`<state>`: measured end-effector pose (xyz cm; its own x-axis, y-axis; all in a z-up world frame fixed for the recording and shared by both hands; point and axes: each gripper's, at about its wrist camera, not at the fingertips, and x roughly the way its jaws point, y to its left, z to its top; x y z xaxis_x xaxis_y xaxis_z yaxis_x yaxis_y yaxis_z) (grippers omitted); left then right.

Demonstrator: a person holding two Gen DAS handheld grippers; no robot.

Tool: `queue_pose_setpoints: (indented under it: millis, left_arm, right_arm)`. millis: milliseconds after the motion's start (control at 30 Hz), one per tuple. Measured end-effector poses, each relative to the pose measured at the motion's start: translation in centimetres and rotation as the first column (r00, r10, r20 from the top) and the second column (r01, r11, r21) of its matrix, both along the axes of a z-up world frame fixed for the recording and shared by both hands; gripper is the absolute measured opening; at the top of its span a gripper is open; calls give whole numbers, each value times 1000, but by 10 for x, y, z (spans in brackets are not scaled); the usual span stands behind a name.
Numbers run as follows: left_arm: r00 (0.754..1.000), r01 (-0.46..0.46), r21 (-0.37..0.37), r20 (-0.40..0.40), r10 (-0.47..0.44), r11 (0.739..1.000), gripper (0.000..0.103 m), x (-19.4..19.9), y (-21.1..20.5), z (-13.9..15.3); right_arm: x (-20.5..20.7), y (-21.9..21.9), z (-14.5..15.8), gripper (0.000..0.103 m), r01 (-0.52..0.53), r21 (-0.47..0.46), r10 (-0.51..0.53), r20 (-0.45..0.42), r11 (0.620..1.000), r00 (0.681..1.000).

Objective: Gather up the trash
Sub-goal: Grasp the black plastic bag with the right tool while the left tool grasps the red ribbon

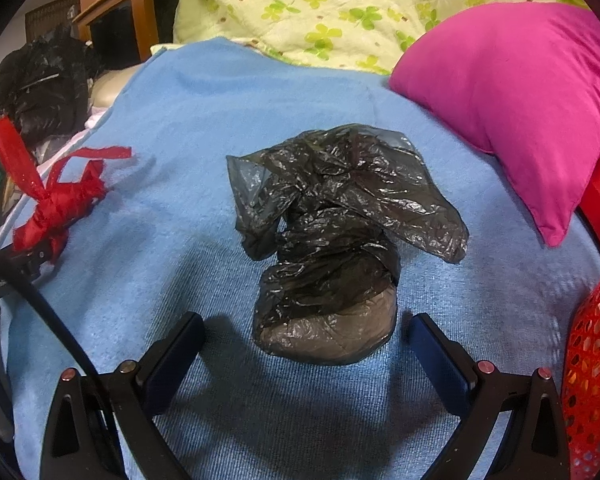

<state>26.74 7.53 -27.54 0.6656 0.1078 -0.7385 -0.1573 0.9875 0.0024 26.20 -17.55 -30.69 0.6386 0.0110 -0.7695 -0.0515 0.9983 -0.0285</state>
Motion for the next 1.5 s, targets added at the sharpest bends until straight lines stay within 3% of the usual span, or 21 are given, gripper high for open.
queue_pose_setpoints:
  millis: [200, 333, 467, 633, 700, 733, 833, 900, 933, 1033, 1233, 1333, 1367, 1500]
  left_arm:
    - [1000, 0, 0, 1, 0, 1000, 103, 0, 0, 0]
    - [1000, 0, 0, 1, 0, 1000, 103, 0, 0, 0]
    - [1000, 1, -1, 4, -1, 1000, 103, 2, 2, -1]
    - [1000, -2, 1, 4, 2, 1000, 103, 2, 1, -1]
    - [1000, -12, -2, -3, 12, 1000, 103, 2, 0, 0]
    - [1000, -10, -13, -10, 10, 1000, 103, 2, 1, 0]
    - [998, -23, -65, -53, 19, 998, 103, 5, 7, 4]
    - [994, 6, -65, -108, -13, 998, 103, 11, 8, 6]
    - [990, 18, -69, -140, -28, 997, 103, 14, 9, 8]
    - [992, 22, -123, -121, -37, 992, 103, 11, 17, 20]
    - [999, 42, -73, 20, -40, 996, 103, -1, 19, 47]
    - [996, 86, -62, 16, -85, 994, 103, 11, 12, 44]
    - [995, 98, -72, 7, -98, 993, 103, 18, 11, 41]
    - [990, 135, -87, -17, -137, 987, 103, 33, 5, 30]
  right_arm:
    - [7, -10, 11, 103, -52, 85, 58, -65, 995, 996]
    - [6, -34, 30, 103, -36, 289, 49, -39, 957, 998]
    - [9, -36, 53, 103, -33, 312, 29, 18, 949, 999]
    - [28, -43, 48, 102, 60, 381, -42, -57, 923, 998]
    - [33, -41, 43, 95, 96, 392, -75, -69, 915, 995]
    - [36, -41, 40, 83, 107, 388, -78, -88, 916, 993]
    - [43, -33, 23, 69, 124, 361, -73, -152, 924, 986]
    - [40, -31, 24, 58, 124, 333, -87, -126, 935, 988]
    - [39, -31, 25, 47, 120, 327, -84, -121, 937, 989]
    - [40, -34, 24, 43, 116, 353, -78, -119, 928, 990]
    - [37, -29, 23, 43, 80, 352, -44, -110, 933, 993]
    - [36, -31, 23, 49, 59, 388, -7, -133, 920, 991]
    - [35, -33, 25, 57, 54, 398, -1, -132, 916, 991]
    - [28, -40, 39, 66, 26, 433, 1, -63, 901, 998]
